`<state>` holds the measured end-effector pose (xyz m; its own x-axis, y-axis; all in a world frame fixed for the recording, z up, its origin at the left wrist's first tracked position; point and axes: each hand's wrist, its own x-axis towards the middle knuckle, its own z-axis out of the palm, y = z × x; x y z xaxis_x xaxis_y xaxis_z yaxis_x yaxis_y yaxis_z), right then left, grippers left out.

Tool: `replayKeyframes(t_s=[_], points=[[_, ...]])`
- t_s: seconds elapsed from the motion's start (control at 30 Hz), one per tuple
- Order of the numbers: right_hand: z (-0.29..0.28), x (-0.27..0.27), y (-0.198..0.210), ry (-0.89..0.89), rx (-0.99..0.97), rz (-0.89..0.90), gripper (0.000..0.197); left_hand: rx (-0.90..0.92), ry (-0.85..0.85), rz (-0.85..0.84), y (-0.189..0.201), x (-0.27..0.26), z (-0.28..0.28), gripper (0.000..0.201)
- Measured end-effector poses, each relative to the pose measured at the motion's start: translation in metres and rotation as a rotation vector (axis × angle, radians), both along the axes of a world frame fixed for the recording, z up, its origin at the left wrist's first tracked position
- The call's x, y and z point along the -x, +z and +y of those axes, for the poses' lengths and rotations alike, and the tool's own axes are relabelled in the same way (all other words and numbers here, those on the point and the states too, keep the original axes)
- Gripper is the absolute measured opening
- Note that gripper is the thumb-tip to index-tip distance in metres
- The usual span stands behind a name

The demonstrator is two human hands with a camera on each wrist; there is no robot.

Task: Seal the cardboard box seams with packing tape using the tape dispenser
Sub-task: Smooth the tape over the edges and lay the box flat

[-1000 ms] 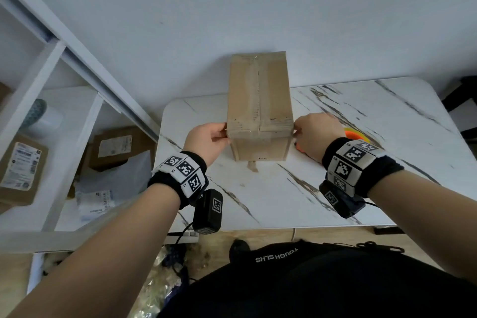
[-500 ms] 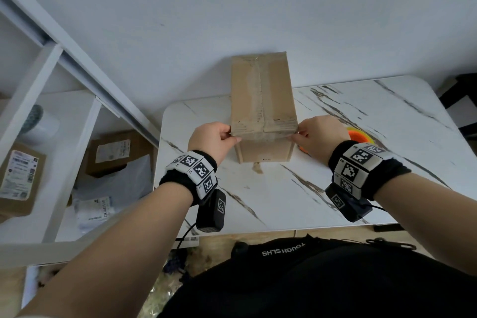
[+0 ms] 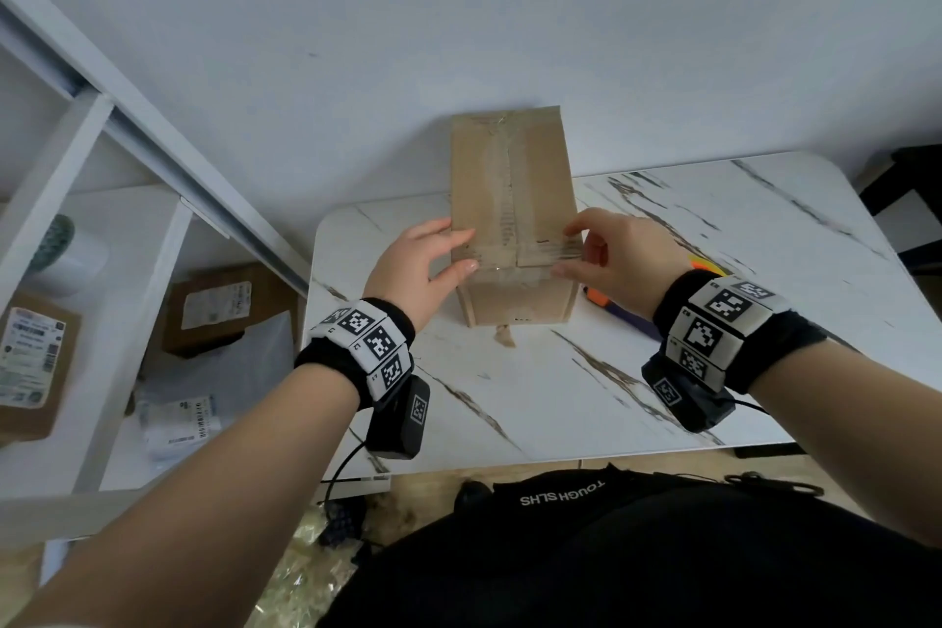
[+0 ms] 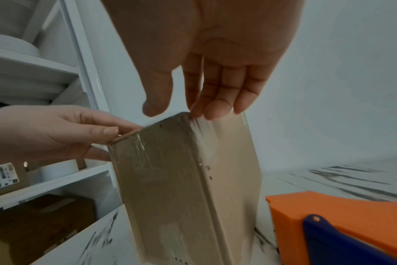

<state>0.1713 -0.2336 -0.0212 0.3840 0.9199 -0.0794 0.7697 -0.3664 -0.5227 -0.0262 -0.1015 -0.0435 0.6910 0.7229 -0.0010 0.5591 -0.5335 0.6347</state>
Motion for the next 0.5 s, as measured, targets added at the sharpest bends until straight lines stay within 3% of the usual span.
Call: replayKeyframes(t_s=[0.13,0.4,0.5], points=[[0.001,0.0,-0.005,0.024,-0.033,0.005,0.027,-0.043,0.003,0.014,-0.004,0.001,0.0,0.04],[0.001,0.0,-0.015,0.079,-0.109,-0.124,0.026,-0.248,-0.063,0.08,-0.009,0.003,0.005,0.04],[0.0,0.002,-0.017,0.084,-0.114,-0.168,0.027,-0.39,-0.188,0.142,-0.007,0.002,0.007,0.042]])
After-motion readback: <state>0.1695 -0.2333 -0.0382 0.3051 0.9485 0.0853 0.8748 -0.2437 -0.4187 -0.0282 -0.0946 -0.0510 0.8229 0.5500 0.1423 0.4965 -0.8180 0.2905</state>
